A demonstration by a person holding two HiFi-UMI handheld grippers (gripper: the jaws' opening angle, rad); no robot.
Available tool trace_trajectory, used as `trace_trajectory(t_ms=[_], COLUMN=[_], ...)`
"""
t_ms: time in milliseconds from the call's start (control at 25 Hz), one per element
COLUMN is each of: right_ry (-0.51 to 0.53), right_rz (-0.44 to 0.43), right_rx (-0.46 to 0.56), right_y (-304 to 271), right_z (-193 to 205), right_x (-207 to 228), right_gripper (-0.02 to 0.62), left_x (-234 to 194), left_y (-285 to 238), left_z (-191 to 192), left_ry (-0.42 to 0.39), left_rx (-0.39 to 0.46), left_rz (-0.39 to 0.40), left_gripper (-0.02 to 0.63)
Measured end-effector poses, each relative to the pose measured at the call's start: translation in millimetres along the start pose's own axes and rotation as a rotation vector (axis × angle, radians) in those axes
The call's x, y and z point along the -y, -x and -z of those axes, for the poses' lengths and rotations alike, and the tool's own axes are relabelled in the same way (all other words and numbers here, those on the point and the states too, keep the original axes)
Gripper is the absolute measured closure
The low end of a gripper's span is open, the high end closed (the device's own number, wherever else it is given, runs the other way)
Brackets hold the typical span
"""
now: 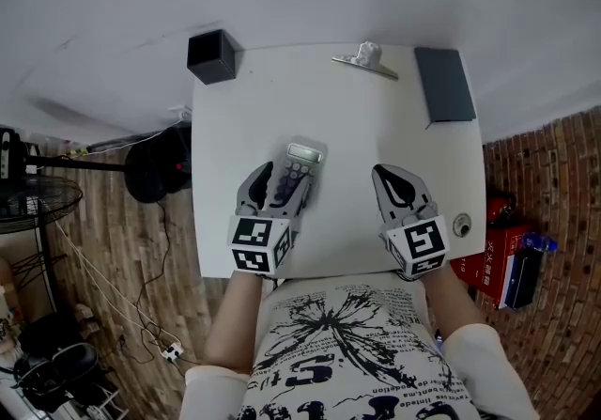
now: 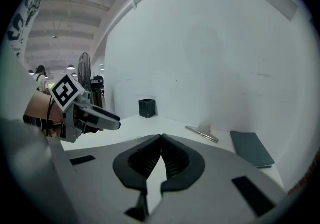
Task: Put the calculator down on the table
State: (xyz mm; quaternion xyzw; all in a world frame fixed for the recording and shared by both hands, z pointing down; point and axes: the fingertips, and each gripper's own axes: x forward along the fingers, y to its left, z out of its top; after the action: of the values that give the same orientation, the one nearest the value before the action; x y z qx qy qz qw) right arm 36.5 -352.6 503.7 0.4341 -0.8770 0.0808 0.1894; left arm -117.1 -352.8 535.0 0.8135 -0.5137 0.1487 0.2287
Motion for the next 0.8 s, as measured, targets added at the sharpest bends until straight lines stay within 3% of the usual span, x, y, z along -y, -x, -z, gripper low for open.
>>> trace_trajectory(t_ms=[80,280,560,800], right_ry=[0.006,0.026,0.018,0.032], right_rz=[0.003,0.023,0.041,0.068], right_rx=[0.013,0.057,0.176,0.256], right_y=[9,29,62,86], right_z=[-5,-22,-53,-78], right_x=[-2,-4,0,4], right_gripper=[0.580,0.580,0.580,0.580], left_x=[12,31,61,81], left_y=[15,44,85,107], left_z=[-21,-55,-101,-125], left_ry=[-0.032,-0.084,-0.246,-0.271], left_rx=[0.051,0.134,0.264,0.343], left_rz=[0.019,0.038,0.017,0.086], left_gripper=[0.354,0.402,0.580,0.592])
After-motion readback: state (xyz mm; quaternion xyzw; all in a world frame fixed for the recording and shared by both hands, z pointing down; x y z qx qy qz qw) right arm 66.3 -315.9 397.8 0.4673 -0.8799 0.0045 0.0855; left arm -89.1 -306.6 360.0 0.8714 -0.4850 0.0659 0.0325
